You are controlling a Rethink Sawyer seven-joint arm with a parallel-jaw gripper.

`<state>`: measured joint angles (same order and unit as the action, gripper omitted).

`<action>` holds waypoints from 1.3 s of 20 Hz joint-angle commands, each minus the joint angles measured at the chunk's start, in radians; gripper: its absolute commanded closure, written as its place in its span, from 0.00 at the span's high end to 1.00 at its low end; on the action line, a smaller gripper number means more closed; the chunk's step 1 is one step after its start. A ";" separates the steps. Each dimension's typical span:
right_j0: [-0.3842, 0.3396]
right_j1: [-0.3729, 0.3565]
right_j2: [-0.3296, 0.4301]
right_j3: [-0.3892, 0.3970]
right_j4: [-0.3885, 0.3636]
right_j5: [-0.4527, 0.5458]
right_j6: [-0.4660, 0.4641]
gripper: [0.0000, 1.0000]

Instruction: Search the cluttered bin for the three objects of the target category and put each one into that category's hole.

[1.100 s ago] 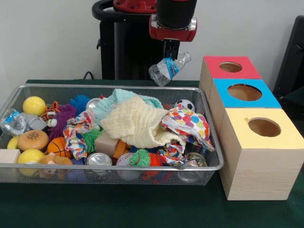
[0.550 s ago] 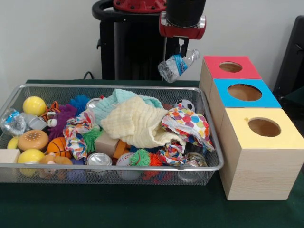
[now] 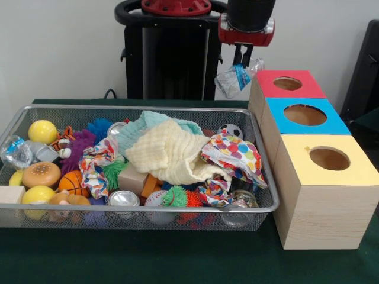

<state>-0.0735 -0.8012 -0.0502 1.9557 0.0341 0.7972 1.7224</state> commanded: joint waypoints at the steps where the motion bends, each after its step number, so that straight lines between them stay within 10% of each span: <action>1: 0.042 0.013 -0.031 0.056 0.090 -0.072 0.328 0.00; 26: 0.186 0.076 -0.080 0.000 0.170 -0.099 0.433 0.00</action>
<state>0.0960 -0.7918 -0.1498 1.9560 0.1609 0.7885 1.8904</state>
